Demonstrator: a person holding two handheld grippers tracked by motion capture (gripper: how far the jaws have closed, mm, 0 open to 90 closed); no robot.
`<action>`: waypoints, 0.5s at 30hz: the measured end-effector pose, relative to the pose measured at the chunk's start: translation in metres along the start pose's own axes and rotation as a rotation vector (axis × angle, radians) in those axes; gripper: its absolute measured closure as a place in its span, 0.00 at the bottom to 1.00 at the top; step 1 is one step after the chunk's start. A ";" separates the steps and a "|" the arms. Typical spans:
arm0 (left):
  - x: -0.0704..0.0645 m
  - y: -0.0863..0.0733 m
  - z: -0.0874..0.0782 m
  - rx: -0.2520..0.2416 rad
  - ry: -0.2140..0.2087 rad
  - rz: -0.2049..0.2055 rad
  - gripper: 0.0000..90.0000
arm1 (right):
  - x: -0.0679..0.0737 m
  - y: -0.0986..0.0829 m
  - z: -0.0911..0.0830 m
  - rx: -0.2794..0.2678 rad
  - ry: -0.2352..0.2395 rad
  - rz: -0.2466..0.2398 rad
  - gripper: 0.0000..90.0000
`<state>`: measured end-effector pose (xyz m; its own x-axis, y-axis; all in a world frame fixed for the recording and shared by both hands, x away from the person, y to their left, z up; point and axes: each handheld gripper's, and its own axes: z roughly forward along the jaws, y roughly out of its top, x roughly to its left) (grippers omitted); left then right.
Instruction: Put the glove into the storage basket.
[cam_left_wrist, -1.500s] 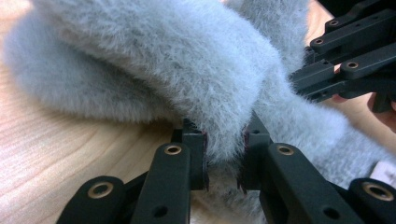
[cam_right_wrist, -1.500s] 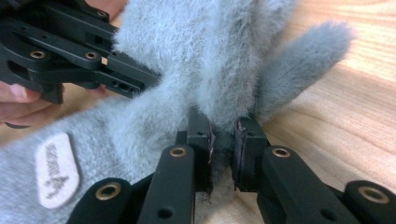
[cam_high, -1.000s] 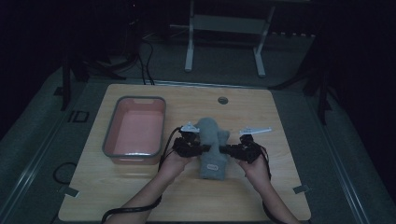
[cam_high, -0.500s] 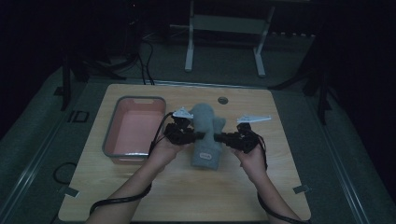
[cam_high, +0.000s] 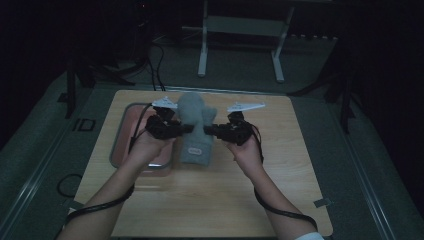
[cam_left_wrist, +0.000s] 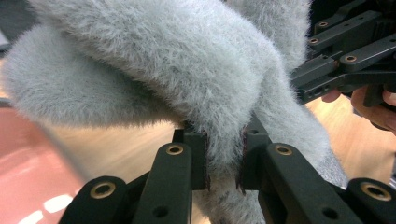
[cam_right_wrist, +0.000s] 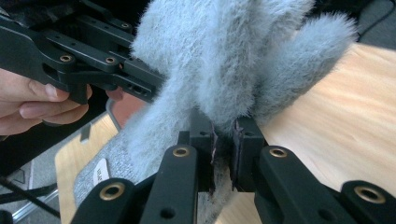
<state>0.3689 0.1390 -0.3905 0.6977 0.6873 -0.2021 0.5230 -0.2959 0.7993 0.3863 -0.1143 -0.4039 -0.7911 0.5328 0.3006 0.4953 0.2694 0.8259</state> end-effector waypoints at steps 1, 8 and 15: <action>0.005 0.001 -0.008 0.000 0.008 0.000 0.88 | 0.003 0.005 0.005 -0.001 0.008 -0.002 0.91; 0.026 0.001 -0.040 0.000 0.061 -0.020 0.88 | 0.024 0.031 0.037 -0.009 0.036 -0.026 0.91; 0.058 -0.008 -0.072 0.014 0.134 -0.055 0.88 | 0.042 0.053 0.079 0.000 0.070 -0.034 0.91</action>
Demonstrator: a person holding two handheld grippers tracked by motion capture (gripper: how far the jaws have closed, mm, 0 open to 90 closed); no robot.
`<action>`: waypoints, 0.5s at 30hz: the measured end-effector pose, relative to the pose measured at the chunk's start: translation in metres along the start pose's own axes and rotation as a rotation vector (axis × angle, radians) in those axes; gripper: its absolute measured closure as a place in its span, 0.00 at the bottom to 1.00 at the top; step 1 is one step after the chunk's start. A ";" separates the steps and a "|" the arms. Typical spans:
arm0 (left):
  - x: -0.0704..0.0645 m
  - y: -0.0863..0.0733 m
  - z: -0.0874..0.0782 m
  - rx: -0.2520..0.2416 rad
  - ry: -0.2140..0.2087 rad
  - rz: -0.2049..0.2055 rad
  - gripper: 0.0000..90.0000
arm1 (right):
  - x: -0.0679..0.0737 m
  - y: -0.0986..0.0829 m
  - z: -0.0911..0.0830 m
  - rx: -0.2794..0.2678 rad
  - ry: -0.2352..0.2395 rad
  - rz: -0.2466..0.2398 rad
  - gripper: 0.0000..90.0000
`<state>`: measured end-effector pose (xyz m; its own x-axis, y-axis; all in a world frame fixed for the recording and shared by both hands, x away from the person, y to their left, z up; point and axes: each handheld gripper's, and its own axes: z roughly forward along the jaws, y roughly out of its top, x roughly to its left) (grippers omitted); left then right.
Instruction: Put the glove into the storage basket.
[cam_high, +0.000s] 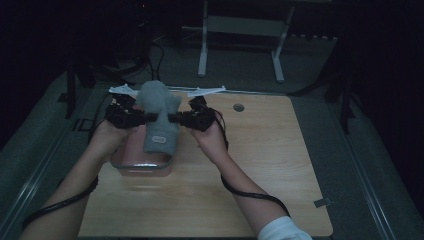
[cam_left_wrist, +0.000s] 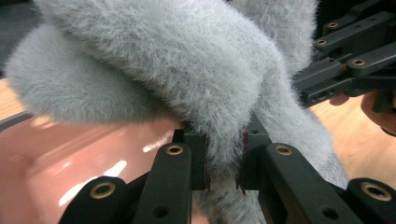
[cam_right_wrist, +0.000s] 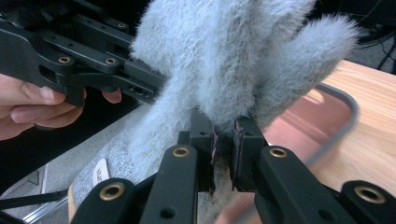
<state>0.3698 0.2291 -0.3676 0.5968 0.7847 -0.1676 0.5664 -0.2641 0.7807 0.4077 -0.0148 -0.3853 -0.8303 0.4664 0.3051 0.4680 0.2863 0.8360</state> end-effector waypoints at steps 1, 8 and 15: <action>0.008 -0.003 -0.002 0.009 0.012 -0.007 0.88 | 0.002 0.003 0.011 0.007 0.010 0.007 0.91; 0.039 -0.033 0.018 0.043 0.020 -0.098 0.88 | -0.001 -0.005 0.055 0.074 -0.022 0.031 0.91; 0.056 -0.060 0.049 0.093 0.011 -0.175 0.88 | -0.018 -0.031 0.090 0.176 -0.073 0.070 0.91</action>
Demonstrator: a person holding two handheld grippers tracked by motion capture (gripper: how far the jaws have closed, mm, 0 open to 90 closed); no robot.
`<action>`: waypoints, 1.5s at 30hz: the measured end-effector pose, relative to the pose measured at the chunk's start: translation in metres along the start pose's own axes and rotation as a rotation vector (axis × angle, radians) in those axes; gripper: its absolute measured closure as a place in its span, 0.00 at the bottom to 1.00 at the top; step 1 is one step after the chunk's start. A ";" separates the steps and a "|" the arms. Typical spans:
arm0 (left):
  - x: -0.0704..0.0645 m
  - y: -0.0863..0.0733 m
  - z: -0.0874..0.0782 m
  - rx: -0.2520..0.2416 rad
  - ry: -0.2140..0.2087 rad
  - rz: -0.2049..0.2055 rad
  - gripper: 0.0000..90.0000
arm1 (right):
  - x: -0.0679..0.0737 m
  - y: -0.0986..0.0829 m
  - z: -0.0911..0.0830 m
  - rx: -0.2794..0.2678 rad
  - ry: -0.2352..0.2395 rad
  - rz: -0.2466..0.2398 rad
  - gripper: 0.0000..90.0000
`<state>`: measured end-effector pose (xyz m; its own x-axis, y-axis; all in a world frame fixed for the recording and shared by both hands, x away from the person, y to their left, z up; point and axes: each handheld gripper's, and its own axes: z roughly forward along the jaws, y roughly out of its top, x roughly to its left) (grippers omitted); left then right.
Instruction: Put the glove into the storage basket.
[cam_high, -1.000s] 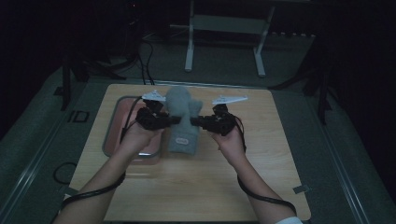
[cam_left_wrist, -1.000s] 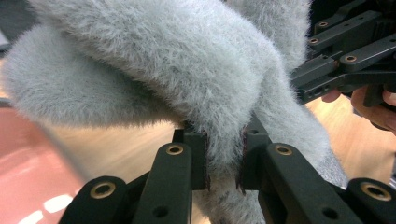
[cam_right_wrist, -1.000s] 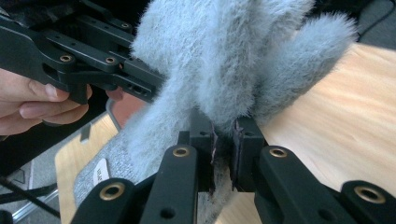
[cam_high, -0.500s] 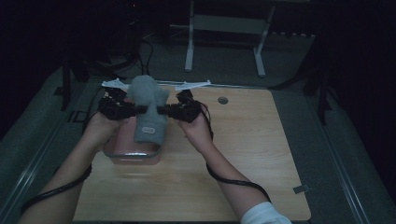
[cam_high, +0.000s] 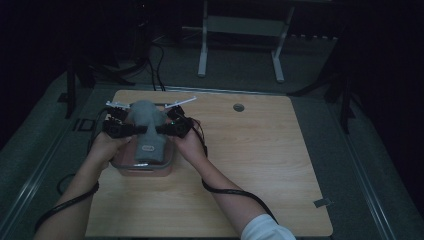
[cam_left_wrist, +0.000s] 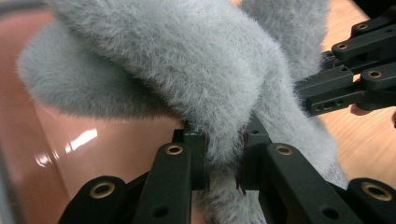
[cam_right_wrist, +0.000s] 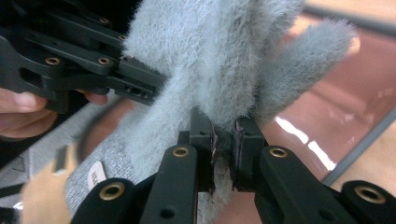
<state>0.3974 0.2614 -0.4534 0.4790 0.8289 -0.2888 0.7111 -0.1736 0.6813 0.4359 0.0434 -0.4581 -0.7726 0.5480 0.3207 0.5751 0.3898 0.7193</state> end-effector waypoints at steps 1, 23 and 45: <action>0.004 -0.004 0.010 0.018 0.007 -0.017 0.88 | -0.002 -0.002 0.005 0.014 -0.008 0.004 0.91; 0.012 -0.010 0.066 0.274 0.213 -0.053 0.61 | -0.003 -0.002 0.028 0.150 -0.124 -0.035 0.55; -0.033 -0.034 0.004 -0.113 0.153 0.024 0.20 | -0.023 -0.045 -0.074 0.028 0.002 -0.167 0.18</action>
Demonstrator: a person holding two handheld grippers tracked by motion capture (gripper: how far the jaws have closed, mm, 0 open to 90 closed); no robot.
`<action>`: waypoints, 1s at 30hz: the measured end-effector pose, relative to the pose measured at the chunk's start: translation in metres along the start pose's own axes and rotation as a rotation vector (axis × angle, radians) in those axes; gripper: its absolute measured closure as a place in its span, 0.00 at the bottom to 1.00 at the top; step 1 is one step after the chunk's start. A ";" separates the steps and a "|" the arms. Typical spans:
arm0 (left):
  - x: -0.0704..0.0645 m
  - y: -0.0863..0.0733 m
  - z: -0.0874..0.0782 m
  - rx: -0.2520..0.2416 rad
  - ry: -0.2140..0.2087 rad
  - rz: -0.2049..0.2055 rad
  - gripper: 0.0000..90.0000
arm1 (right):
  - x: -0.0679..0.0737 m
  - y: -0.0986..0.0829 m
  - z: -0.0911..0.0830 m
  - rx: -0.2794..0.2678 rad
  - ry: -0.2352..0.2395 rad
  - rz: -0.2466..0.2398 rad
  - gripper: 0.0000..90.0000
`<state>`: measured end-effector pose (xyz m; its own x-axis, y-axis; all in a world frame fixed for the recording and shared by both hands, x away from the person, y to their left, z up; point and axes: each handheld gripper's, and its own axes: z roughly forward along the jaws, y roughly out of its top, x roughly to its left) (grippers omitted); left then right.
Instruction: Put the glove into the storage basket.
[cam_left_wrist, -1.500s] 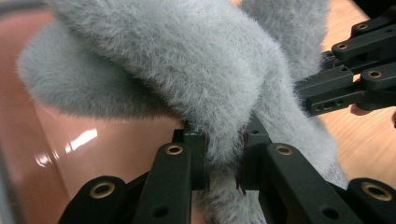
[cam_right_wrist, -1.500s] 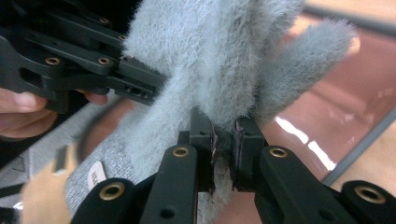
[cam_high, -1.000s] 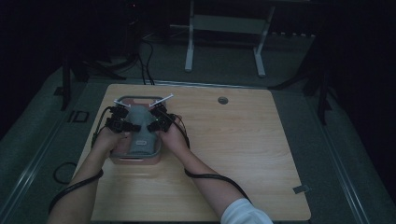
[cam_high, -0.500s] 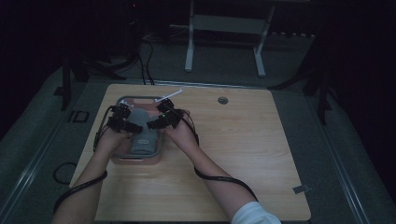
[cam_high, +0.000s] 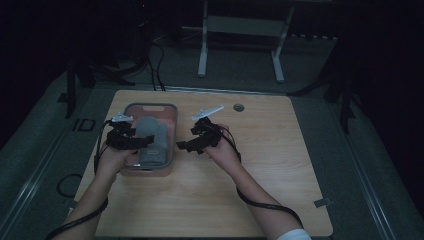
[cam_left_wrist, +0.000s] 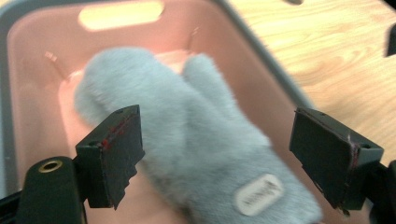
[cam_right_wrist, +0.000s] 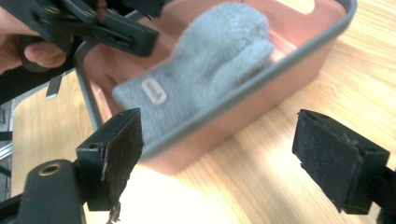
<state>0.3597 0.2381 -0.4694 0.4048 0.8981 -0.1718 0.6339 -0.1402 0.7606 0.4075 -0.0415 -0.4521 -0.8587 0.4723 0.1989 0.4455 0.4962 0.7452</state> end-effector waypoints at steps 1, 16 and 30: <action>-0.005 -0.002 -0.002 -0.017 -0.005 0.015 0.17 | -0.001 -0.004 -0.004 -0.003 0.000 -0.002 0.18; -0.089 -0.025 -0.017 -0.140 -0.211 0.239 0.16 | -0.002 -0.057 -0.034 0.002 0.052 -0.130 0.18; -0.131 -0.050 0.018 -0.100 -0.321 0.347 0.16 | -0.002 -0.101 -0.047 0.054 0.064 -0.111 0.17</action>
<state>0.2874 0.1200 -0.4960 0.7739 0.6295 -0.0700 0.3658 -0.3540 0.8607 0.3525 -0.1270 -0.4982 -0.9171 0.3658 0.1584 0.3582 0.5820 0.7300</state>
